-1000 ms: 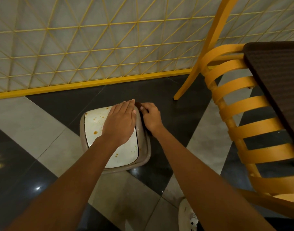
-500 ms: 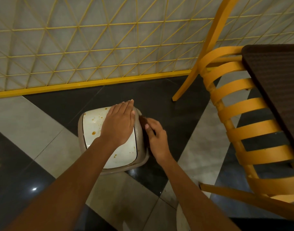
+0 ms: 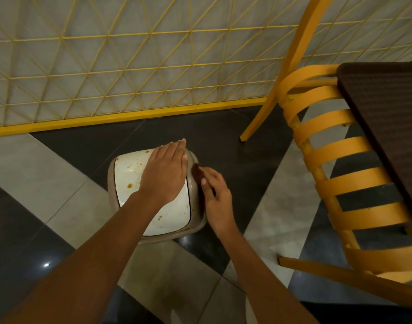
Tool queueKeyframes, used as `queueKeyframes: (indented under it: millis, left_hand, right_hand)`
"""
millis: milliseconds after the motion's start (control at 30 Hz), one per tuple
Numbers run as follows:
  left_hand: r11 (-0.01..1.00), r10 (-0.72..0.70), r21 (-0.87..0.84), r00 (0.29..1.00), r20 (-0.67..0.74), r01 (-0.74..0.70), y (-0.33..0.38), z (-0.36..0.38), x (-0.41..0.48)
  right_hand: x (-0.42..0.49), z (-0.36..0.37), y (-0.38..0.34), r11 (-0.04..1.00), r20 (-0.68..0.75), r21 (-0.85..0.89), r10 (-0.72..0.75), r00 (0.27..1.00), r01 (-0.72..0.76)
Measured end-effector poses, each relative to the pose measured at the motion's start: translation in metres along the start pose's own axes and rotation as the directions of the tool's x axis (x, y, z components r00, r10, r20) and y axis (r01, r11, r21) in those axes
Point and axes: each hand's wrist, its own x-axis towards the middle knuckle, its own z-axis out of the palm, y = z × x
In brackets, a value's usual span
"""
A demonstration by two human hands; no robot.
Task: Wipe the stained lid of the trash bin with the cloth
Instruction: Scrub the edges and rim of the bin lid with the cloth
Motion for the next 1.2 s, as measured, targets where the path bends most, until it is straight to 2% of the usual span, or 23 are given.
queueKeyframes:
  millis: [167, 267, 500, 633, 767, 933, 1100, 1200]
  left_hand:
    - [1.0, 0.0, -0.01, 1.0, 0.004, 0.0, 0.002, -0.002, 0.001]
    - [1.0, -0.005, -0.025, 1.0, 0.009, 0.005, 0.002, -0.004, 0.0]
    - [1.0, 0.004, -0.013, 1.0, 0.008, -0.004, 0.002, -0.003, -0.001]
    - [1.0, 0.012, -0.015, 1.0, 0.011, -0.012, 0.002, -0.002, 0.001]
    - [1.0, 0.019, -0.005, 1.0, 0.022, -0.019, 0.001, -0.004, 0.001]
    - [1.0, 0.011, -0.025, 1.0, 0.008, -0.011, 0.002, -0.003, -0.001]
    - [0.999, 0.008, -0.034, 1.0, 0.009, -0.008, 0.001, -0.002, 0.002]
    - [0.999, 0.007, -0.034, 1.0, 0.008, -0.007, 0.0, -0.005, 0.003]
  right_hand:
    - [0.026, 0.0, -0.015, 0.999, 0.04, -0.044, 0.011, 0.999, -0.009]
    - [0.043, 0.006, -0.026, 0.993, 0.052, -0.099, -0.065, 0.997, 0.069]
    - [-0.029, 0.0, -0.005, 0.991, -0.019, -0.104, -0.087, 0.996, 0.085]
    - [-0.003, 0.004, -0.013, 0.978, -0.02, -0.192, -0.091, 0.996, 0.085]
    - [0.013, 0.007, -0.026, 0.956, 0.002, -0.227, -0.189, 0.982, 0.184]
    - [-0.034, 0.006, 0.005, 0.914, -0.028, -0.305, -0.289, 0.957, 0.267]
    - [-0.018, 0.004, -0.006, 0.893, 0.02, -0.343, -0.303, 0.953, 0.292]
    - [-0.008, 0.008, -0.012, 0.87, 0.005, -0.353, -0.366, 0.931, 0.344]
